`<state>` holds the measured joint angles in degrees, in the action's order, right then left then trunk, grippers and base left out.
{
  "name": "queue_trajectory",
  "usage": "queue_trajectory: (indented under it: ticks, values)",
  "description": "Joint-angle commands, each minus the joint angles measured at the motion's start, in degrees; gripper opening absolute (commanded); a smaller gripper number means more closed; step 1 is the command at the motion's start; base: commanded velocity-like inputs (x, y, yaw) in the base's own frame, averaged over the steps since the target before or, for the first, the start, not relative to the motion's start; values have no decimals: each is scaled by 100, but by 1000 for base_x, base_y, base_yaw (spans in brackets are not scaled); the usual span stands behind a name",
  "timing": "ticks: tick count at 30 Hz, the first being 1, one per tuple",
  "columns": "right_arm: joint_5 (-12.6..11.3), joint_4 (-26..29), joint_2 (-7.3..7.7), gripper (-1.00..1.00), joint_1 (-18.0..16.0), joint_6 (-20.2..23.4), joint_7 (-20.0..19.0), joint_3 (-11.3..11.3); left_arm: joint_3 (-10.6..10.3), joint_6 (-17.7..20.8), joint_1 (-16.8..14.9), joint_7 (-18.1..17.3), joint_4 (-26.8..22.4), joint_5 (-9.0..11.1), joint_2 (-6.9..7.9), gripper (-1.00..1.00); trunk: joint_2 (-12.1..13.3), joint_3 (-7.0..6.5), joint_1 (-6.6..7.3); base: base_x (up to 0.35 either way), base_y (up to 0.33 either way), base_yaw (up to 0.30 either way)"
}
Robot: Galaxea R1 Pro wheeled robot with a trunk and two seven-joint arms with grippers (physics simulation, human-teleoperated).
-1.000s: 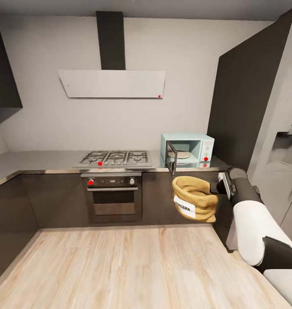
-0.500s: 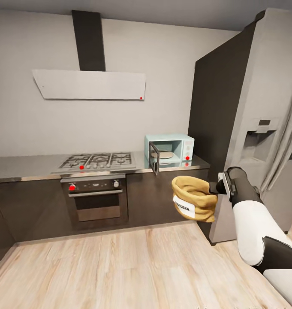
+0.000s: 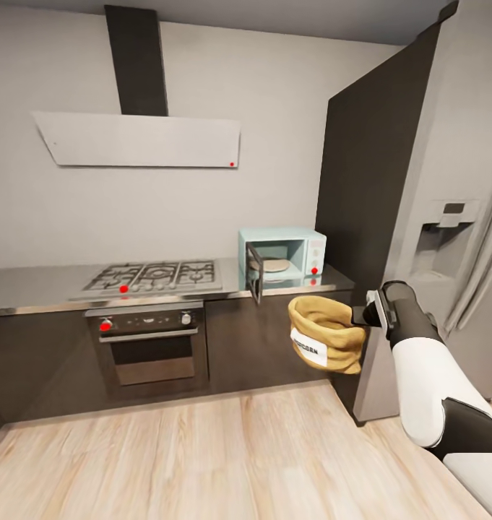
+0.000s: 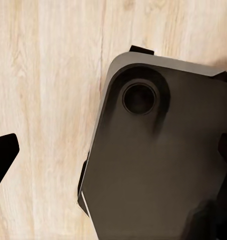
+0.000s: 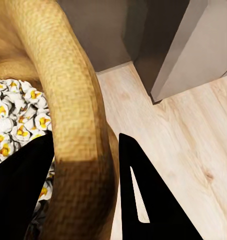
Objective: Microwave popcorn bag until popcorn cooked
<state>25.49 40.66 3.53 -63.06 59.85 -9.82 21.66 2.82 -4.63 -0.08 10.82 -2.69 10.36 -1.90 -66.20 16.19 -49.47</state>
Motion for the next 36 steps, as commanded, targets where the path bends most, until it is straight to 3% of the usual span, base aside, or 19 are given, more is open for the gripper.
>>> queue_trajectory:
  ticks: [1, 24, 27, 30, 36]
  values:
    - [63, 9, -1, -100, -4, 15, -55, 14, 25, -20, -1, 7, -4, 27, -3, 100, -3, 7, -3, 301, -96, 0]
    - [75, 24, -112, -100, -4, 15, -20, 10, 43, -70, -1, 13, -13, 38, 3, 100, -3, 7, -3, 301, -96, 0]
    - [86, 36, -118, -100, -4, 15, 2, -173, 43, -80, -1, 10, -13, 29, 5, 100, -3, 7, -3, 113, -37, 0]
    - [81, 475, -232, -100, -4, 15, 14, -372, 43, -82, -1, 15, -13, 28, 6, 100, -3, 7, -3, 15, -5, 0]
    - [34, 813, -456, -100, -4, 15, -20, -442, 43, -82, -1, 16, -13, 27, 6, 100, -3, 7, -3, 1, 0, 0]
